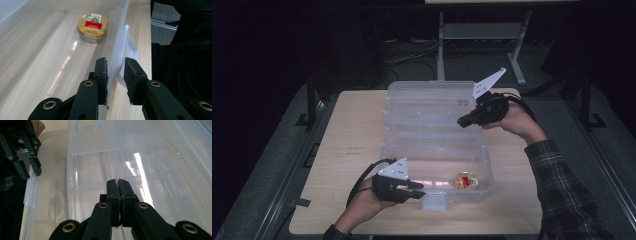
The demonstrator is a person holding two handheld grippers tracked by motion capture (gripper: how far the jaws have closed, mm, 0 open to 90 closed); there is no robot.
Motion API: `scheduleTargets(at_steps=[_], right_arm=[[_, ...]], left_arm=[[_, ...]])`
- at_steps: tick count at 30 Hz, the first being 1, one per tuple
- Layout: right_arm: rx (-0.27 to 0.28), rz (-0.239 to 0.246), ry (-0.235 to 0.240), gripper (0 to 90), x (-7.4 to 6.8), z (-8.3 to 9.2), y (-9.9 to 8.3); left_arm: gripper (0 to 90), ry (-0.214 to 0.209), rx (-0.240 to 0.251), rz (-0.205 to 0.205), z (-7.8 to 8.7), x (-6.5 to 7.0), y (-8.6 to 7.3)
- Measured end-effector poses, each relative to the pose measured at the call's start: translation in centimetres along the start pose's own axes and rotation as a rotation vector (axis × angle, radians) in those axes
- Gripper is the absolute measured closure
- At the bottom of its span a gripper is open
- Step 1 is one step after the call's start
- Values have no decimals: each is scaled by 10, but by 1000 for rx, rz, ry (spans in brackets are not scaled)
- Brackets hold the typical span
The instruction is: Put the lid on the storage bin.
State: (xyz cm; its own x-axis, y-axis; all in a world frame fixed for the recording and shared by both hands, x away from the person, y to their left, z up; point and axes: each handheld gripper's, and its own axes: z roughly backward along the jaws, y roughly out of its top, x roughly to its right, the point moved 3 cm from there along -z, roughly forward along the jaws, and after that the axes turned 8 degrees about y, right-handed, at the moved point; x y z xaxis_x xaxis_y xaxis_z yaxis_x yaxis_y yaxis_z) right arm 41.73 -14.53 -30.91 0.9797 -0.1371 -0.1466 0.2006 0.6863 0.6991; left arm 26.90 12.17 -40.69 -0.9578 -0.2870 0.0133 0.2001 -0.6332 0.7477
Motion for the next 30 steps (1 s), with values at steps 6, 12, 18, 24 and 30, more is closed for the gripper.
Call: scheduleTargets(at_steps=[6,12,18,24,30], right_arm=[[16,12,9,886,-9,2,-2],[16,24,12,889,-16,3,-3],[17,33,15,889,-20,3,-4],[22,34,19,890,-24,3,-5],[29,39,16,890,-28,3,-7]], left_arm=[[725,-1,1,0,0,0,0],[724,1,-1,1,0,0,0],[723,1,-2,1,0,0,0],[724,0,2,5,0,0,0],[723,-3,-2,2,0,0,0]])
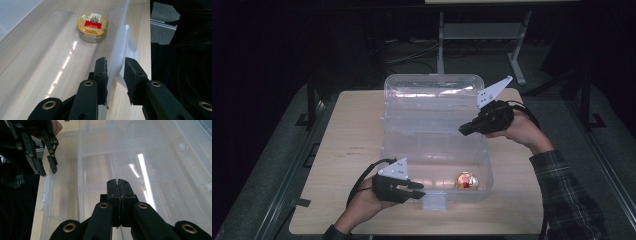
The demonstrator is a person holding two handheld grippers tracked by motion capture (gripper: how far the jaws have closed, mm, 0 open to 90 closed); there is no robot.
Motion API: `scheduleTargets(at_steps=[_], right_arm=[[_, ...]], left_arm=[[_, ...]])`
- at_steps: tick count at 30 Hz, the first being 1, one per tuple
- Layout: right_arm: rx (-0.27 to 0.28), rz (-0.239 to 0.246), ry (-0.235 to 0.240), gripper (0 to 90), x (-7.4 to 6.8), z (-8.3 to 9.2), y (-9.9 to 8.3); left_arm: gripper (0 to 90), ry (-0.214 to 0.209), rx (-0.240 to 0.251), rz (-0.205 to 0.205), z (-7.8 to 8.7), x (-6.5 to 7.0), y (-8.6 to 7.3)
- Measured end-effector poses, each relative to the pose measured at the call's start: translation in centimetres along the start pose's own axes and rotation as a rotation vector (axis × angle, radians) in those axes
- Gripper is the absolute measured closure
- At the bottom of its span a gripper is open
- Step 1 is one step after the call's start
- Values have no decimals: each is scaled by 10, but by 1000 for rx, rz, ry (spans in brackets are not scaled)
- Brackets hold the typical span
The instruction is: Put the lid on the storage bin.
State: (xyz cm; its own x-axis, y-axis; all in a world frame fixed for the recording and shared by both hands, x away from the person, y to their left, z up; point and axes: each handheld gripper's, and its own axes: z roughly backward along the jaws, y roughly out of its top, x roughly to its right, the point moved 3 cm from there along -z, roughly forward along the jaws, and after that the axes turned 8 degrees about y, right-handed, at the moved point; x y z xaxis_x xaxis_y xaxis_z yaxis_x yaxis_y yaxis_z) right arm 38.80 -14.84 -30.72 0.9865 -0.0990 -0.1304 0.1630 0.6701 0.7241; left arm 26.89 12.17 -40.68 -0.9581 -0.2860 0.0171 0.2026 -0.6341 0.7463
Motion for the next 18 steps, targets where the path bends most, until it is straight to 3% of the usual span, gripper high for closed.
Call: scheduleTargets(at_steps=[18], right_arm=[[0,23,5,894,-16,0,-5]], left_arm=[[723,-4,-4,-2,0,0,0]])
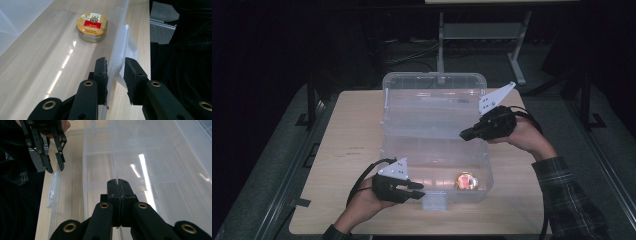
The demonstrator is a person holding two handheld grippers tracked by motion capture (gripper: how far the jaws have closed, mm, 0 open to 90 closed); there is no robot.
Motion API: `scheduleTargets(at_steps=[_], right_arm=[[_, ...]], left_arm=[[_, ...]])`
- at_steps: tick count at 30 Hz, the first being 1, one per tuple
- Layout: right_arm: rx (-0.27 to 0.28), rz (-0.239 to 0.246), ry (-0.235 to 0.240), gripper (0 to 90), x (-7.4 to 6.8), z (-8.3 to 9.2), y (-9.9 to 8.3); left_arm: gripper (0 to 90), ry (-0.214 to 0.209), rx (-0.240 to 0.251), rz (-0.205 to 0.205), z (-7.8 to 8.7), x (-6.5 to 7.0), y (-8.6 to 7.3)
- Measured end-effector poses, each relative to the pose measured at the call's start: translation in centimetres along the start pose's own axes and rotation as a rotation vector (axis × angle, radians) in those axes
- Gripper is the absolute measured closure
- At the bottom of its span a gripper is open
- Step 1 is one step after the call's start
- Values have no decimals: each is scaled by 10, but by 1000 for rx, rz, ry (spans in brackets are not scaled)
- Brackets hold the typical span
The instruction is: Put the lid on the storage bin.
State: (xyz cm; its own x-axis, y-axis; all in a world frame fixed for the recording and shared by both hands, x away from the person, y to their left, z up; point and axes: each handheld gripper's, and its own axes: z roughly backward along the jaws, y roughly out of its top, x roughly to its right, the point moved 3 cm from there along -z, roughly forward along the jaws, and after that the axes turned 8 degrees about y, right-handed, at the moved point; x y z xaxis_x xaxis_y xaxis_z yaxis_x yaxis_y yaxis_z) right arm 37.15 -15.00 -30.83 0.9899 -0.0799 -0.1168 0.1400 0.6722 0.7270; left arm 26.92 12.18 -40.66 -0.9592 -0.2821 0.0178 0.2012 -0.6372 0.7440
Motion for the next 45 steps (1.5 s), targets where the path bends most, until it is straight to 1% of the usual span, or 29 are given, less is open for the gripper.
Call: scheduleTargets(at_steps=[6,11,16,17,22,27,45], right_arm=[[2,13,2,894,-5,-1,-2],[4,13,-3,895,-11,-1,-4],[6,18,7,895,-15,-2,-6],[2,26,8,895,-16,-2,-6],[7,26,12,895,-20,-3,-8],[6,42,8,896,-24,-4,-10],[-8,50,24,897,-37,-9,-15]], left_arm=[[723,1,0,-1,0,0,0],[723,2,0,-3,0,0,0],[722,2,1,-4,0,0,0],[722,2,1,-4,0,0,0],[722,1,2,-4,0,0,0],[722,1,5,-4,0,0,0],[720,3,9,2,0,1,0]])
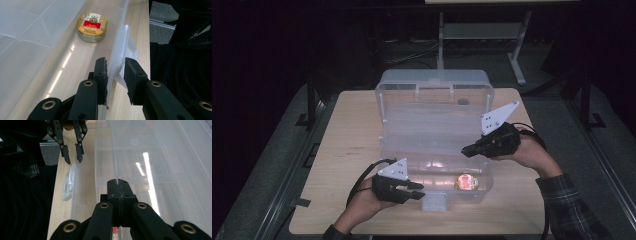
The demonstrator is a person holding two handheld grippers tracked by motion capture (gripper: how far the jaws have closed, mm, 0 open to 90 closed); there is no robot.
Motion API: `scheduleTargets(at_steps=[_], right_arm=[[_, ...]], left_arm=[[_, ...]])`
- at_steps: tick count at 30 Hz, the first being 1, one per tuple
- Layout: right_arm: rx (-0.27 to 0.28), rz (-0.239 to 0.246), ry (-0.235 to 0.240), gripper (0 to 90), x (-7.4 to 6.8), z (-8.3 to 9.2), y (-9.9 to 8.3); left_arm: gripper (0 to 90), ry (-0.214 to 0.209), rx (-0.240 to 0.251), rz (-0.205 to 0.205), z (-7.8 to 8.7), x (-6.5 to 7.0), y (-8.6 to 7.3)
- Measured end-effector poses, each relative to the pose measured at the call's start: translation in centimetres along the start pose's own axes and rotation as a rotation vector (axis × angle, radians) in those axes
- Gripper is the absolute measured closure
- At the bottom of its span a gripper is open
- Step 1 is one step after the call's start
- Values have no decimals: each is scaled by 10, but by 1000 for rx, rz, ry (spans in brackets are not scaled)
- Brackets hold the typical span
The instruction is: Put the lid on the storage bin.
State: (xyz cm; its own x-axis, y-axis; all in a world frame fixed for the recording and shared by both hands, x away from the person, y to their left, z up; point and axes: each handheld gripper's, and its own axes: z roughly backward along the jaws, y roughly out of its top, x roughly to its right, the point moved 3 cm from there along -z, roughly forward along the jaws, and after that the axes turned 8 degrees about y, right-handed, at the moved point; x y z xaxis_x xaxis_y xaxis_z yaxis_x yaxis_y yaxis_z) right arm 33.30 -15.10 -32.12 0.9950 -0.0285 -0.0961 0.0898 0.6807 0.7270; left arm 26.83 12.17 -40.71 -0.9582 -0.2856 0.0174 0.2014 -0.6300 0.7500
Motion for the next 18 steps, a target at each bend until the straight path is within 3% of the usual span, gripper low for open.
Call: scheduleTargets(at_steps=[13,18], right_arm=[[-6,6,22,898,-5,-3,-3],[-12,5,19,898,-6,-4,-3]], left_arm=[[712,-6,0,14,0,0,0],[709,5,36,22,7,0,2]])
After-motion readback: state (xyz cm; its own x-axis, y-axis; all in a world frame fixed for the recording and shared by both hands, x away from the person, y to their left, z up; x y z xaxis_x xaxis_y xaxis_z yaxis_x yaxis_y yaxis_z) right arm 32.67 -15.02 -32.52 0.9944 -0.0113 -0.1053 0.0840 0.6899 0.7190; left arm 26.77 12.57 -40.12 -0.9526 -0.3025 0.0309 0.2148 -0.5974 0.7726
